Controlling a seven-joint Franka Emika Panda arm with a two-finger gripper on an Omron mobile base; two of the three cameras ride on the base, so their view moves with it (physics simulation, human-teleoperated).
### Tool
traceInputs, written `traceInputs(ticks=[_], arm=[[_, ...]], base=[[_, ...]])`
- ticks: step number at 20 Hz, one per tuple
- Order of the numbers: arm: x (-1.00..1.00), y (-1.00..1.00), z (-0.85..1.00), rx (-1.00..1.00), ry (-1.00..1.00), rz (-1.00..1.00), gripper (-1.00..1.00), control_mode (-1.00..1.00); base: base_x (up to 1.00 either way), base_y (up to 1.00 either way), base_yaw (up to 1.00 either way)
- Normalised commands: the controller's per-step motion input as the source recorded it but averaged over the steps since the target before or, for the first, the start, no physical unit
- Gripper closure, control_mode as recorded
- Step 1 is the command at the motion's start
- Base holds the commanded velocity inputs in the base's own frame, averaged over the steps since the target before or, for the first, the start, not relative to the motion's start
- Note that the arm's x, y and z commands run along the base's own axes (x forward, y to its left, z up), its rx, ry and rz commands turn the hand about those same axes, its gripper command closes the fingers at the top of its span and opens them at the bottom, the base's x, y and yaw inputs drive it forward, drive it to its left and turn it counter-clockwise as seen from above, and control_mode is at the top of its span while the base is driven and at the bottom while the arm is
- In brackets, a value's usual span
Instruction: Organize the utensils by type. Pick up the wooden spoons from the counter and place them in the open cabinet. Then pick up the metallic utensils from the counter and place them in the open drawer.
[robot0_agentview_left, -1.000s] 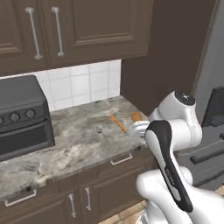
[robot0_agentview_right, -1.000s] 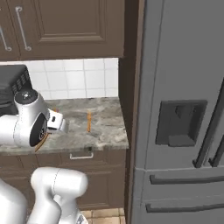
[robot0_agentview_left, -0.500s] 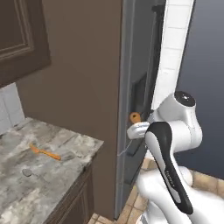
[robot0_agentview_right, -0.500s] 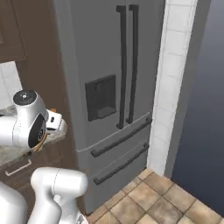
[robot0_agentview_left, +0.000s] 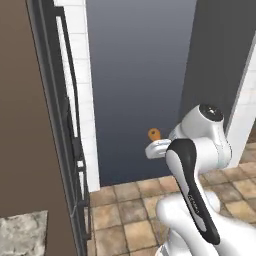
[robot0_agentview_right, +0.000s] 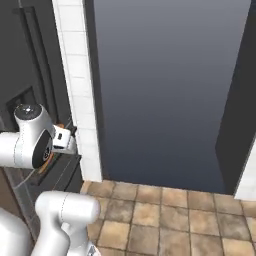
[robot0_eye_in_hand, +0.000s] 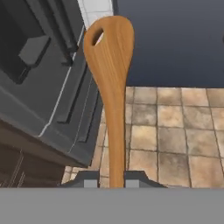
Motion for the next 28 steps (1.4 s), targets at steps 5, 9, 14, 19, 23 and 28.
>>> traceInputs(ticks=[5,9,14,19,23,28], arm=[[0.0,0.0,0.0,0.0,0.0,0.0,1.0,1.0],[0.0,0.0,0.0,0.0,0.0,0.0,1.0,1.0],[0.0,0.0,0.0,0.0,0.0,0.0,1.0,1.0],[0.0,0.0,0.0,0.0,0.0,0.0,1.0,1.0],[0.0,0.0,0.0,0.0,0.0,0.0,1.0,1.0],[0.0,0.0,0.0,0.0,0.0,0.0,1.0,1.0]], base=[[0.0,0.0,-1.0],[0.0,0.0,-1.0],[0.13,0.02,-0.95],[0.73,0.18,-0.57],[0.98,0.23,-0.35],[1.0,0.22,-0.3]])
